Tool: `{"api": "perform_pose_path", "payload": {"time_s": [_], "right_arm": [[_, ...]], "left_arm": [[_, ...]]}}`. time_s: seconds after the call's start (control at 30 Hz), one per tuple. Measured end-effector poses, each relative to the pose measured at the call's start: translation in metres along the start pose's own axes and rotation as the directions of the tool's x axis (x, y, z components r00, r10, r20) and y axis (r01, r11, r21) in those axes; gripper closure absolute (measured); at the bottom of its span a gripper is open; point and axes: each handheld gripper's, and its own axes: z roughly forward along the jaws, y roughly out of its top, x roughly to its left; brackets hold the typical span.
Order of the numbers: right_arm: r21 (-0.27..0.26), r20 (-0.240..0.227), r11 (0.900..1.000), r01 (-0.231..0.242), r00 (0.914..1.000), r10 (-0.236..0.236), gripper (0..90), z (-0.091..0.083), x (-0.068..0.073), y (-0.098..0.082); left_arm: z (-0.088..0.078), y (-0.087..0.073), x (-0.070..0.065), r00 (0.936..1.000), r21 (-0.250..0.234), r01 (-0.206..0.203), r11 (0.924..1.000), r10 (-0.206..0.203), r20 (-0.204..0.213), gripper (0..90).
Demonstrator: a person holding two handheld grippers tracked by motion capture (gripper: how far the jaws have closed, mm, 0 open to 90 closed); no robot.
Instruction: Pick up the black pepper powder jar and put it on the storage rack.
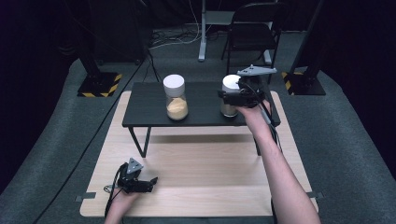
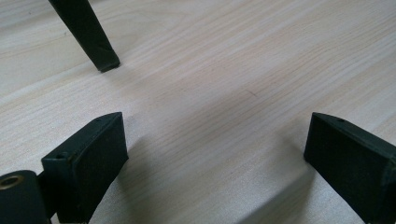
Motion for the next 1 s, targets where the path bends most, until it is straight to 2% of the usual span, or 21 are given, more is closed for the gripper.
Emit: {"api": "perform_pose_path", "payload": {"time_s": [0.3, 0.47, 0.77, 1.0], "right_arm": [[-0.004, -0.019, 1.0, -0.015, 0.9997, 0.015, 28.3, 0.0, -0.006, -0.002], [-0.002, -0.033, 0.999, -0.04, 0.9987, 0.04, 17.1, 0.0, -0.009, -0.001], [-0.031, -0.017, 0.999, -0.044, 0.9989, 0.044, 10.9, -0.015, -0.006, -0.003], [-0.025, -0.016, 0.999, -0.027, 0.9995, 0.027, 9.0, -0.026, -0.003, -0.006]], "left_arm": [[0.0, 0.0, 0.0, 1.0, 0.0, 0.0, 1.0, 0.0, 0.0, 5.4], [0.0, 0.0, 0.0, 1.0, 0.0, 0.0, 1.0, 0.0, 0.0, 5.4], [0.0, 0.0, 0.0, 1.0, 0.0, 0.0, 1.0, 0.0, 0.0, 5.4], [0.0, 0.0, 0.0, 1.0, 0.0, 0.0, 1.0, 0.0, 0.0, 5.4]]}}
